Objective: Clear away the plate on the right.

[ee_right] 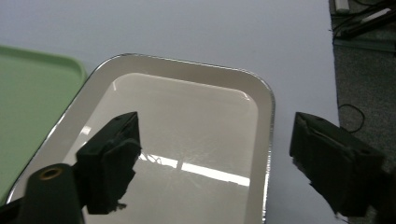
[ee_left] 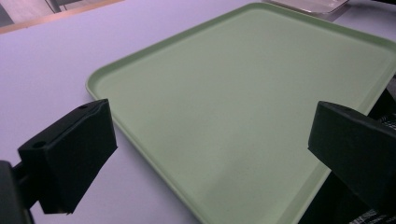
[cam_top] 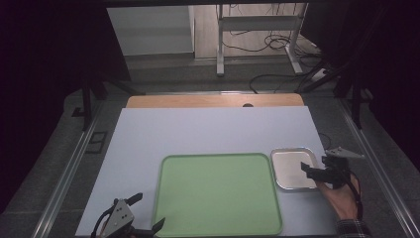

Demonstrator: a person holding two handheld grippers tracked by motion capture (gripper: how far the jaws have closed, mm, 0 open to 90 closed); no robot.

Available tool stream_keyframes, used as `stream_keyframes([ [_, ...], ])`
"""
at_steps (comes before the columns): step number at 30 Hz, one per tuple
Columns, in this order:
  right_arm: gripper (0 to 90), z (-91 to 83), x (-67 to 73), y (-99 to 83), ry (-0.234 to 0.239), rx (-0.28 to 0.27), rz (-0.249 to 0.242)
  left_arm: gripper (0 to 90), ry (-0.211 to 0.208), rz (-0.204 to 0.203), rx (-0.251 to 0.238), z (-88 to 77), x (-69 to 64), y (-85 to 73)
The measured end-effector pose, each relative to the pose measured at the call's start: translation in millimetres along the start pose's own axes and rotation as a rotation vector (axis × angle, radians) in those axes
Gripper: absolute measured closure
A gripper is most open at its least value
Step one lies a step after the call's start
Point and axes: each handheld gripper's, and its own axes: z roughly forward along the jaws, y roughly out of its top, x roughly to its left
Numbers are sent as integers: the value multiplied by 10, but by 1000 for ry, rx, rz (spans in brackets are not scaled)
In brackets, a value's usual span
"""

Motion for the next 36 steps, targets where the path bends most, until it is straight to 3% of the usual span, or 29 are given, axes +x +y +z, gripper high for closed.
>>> stream_keyframes([
  [6,349,23,-111,44,-7,41,38,8,0,-1,-4,-3,-1,2],
  [11,403,56,-167,67,-1,65,58,8,0,-1,-6,-6,-3,3],
  [17,564,105,-265,85,1,90,90,8,-1,2,-3,-2,-3,3],
  [22,678,173,-325,74,24,150,120,9,1,7,0,1,-9,4],
  [27,751,210,-401,56,46,181,180,10,2,11,5,6,-14,4],
  [33,834,263,-449,34,52,205,199,11,2,12,6,9,-17,4],
  [36,851,289,-476,21,76,216,233,11,2,16,6,9,-20,5],
])
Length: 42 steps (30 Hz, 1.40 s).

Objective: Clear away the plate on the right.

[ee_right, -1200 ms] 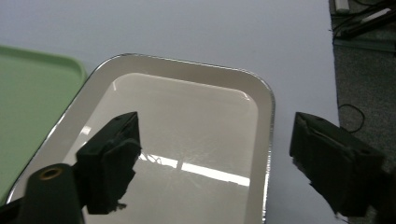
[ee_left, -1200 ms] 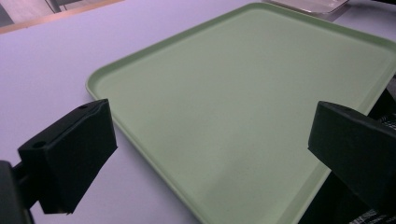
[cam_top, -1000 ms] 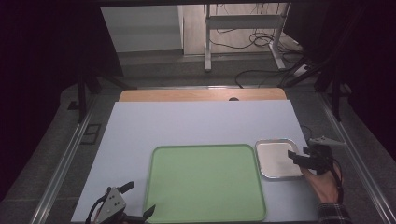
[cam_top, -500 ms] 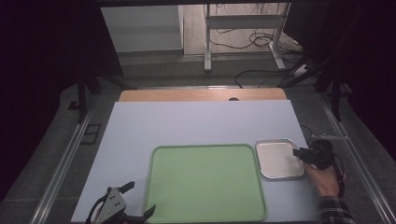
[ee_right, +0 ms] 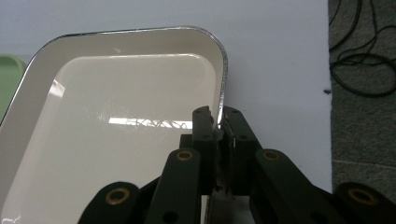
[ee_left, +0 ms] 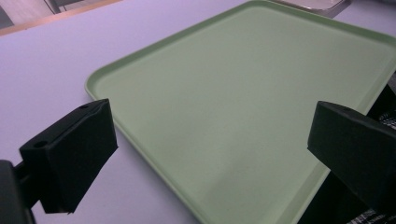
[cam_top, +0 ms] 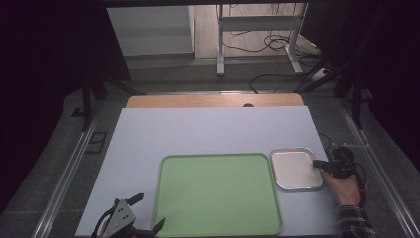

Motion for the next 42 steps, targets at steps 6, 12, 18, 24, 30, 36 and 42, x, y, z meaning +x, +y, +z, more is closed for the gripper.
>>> stream_keyframes([
  [6,890,-11,-47,15,51,1,94,11,2,5,1,-1,-3,1],
  [12,890,-73,-62,12,48,-27,111,11,5,7,-3,-5,-7,4],
  [18,890,-127,-43,18,80,-49,119,12,9,7,-8,-9,-2,6],
  [24,890,-176,34,36,119,-70,127,12,9,7,-8,-7,-4,8],
  [30,890,-188,153,57,149,-77,117,12,11,8,-10,-10,-3,9],
  [36,890,-178,285,68,178,-80,102,11,12,8,-11,-11,-2,10],
  [42,890,-145,439,72,207,-71,81,11,12,9,-11,-10,-3,10],
])
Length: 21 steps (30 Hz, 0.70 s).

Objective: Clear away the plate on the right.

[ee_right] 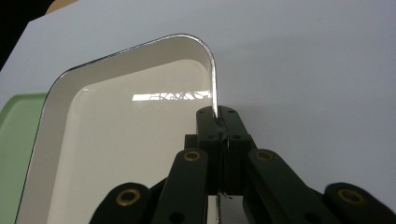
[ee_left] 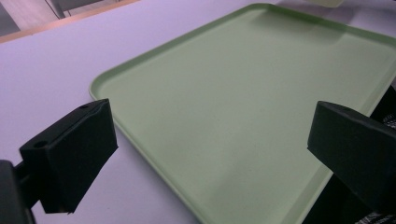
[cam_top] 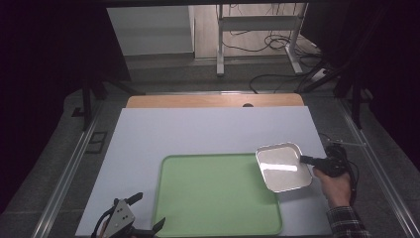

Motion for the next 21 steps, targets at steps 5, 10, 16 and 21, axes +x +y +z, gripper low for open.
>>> stream_keyframes([
  [5,890,57,123,-14,21,13,-13,11,0,1,0,1,0,0],
  [10,889,127,254,-36,45,28,-28,12,0,2,0,2,0,1],
  [16,890,213,402,-65,74,46,-36,11,1,3,0,3,0,2],
  [21,889,274,492,-91,99,54,-28,11,3,3,-1,3,1,3],
])
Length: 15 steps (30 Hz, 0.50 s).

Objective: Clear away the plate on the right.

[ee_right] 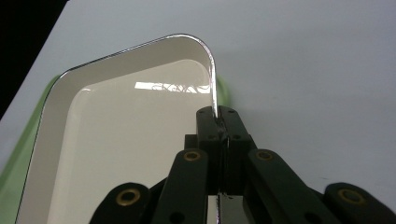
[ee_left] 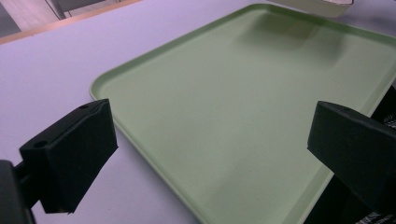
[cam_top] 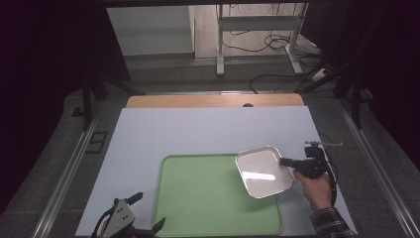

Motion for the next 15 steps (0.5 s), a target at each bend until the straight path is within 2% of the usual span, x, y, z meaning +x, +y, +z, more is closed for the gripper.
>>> stream_keyframes([
  [7,889,161,210,-47,34,13,-14,12,2,2,-1,0,1,1],
  [15,889,326,381,-82,35,30,-32,11,1,3,-1,1,-2,2],
])
